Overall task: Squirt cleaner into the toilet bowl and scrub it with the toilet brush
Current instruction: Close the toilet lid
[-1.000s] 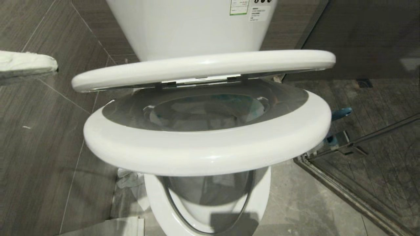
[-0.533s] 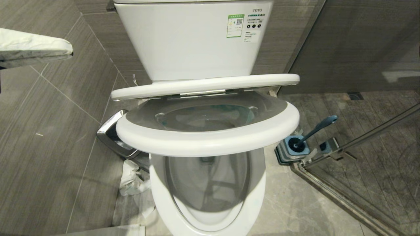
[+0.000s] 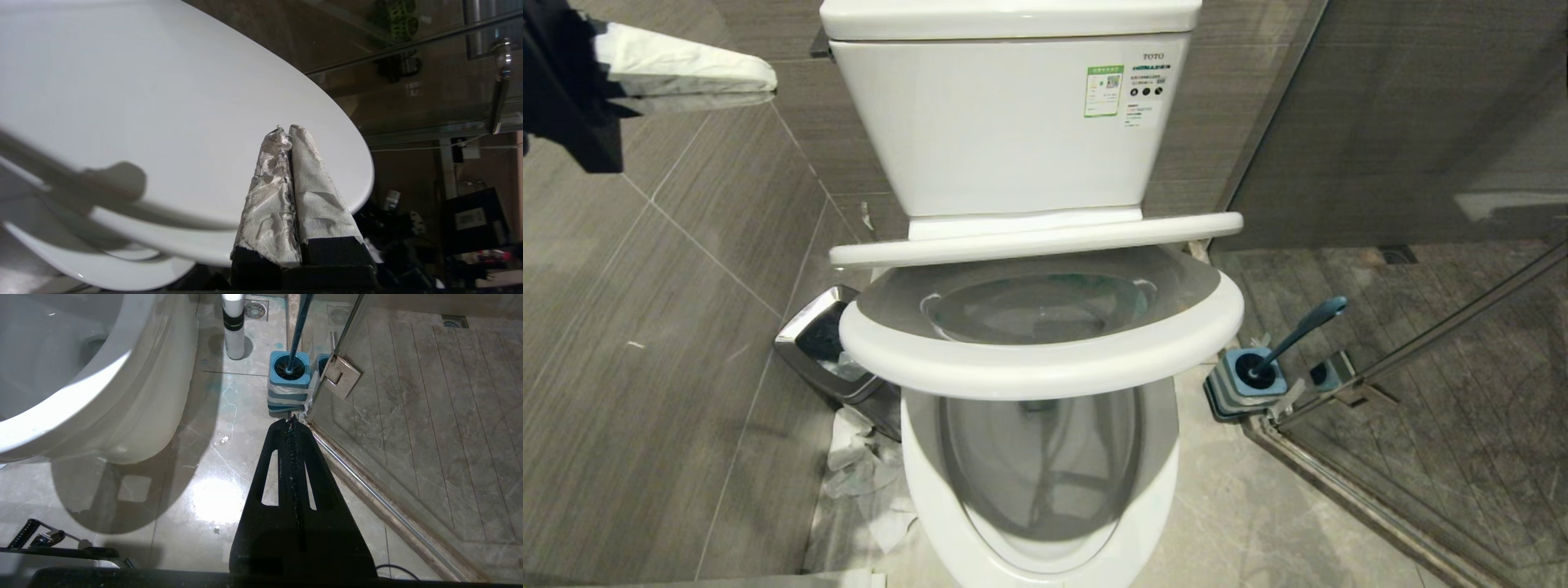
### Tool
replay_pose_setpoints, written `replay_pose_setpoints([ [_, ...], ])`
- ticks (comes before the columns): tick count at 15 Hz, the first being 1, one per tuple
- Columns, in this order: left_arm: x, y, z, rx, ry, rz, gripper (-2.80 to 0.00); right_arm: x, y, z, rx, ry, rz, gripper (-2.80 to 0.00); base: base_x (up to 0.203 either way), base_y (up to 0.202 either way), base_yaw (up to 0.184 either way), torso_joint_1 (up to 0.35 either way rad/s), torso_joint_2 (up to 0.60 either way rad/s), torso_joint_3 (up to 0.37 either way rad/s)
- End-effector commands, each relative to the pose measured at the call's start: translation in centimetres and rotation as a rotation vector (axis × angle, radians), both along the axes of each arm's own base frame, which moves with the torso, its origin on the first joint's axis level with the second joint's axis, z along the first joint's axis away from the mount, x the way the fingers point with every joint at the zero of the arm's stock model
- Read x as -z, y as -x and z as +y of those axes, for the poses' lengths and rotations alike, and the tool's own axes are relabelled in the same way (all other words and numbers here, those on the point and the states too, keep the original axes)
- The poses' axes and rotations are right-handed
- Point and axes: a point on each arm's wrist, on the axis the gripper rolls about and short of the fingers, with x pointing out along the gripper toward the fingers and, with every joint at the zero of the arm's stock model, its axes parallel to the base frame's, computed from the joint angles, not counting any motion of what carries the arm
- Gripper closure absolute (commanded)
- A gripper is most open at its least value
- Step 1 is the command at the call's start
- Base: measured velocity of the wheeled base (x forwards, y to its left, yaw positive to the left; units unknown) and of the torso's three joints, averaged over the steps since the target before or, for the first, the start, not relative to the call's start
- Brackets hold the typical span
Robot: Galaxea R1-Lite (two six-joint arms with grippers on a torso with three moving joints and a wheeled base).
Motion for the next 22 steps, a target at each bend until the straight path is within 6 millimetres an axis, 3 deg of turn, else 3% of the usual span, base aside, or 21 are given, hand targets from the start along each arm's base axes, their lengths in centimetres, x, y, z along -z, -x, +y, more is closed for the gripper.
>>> replay_pose_setpoints([
  [1,1.7,-5.8,-1.5,-0.002,-0.093,-0.036,0.00,0.0,0.0,0.0,-0.001,0.001,0.000,0.00,0.000,0.000,0.000,0.000,0.00,0.000],
  [3,3.4,-7.4,-2.6,-0.008,-0.281,-0.169,0.00,0.0,0.0,0.0,-0.001,0.001,0.000,0.00,0.000,0.000,0.000,0.000,0.00,0.000],
  [8,11.5,-8.1,-3.6,0.107,-0.441,0.062,0.00,0.0,0.0,0.0,-0.001,0.001,0.000,0.00,0.000,0.000,0.000,0.000,0.00,0.000],
  [11,15.4,-7.0,-4.1,0.184,-0.428,0.273,0.00,0.0,0.0,0.0,-0.001,0.001,0.000,0.00,0.000,0.000,0.000,0.000,0.00,0.000],
  [15,18.8,-6.4,-5.3,0.274,-0.366,0.471,0.00,0.0,0.0,0.0,-0.001,0.001,0.000,0.00,0.000,0.000,0.000,0.000,0.00,0.000],
  [22,24.2,-9.9,-9.0,0.312,-0.304,0.527,0.00,0.0,0.0,0.0,-0.001,0.001,0.001,0.00,0.000,0.000,0.000,0.000,0.00,0.000],
])
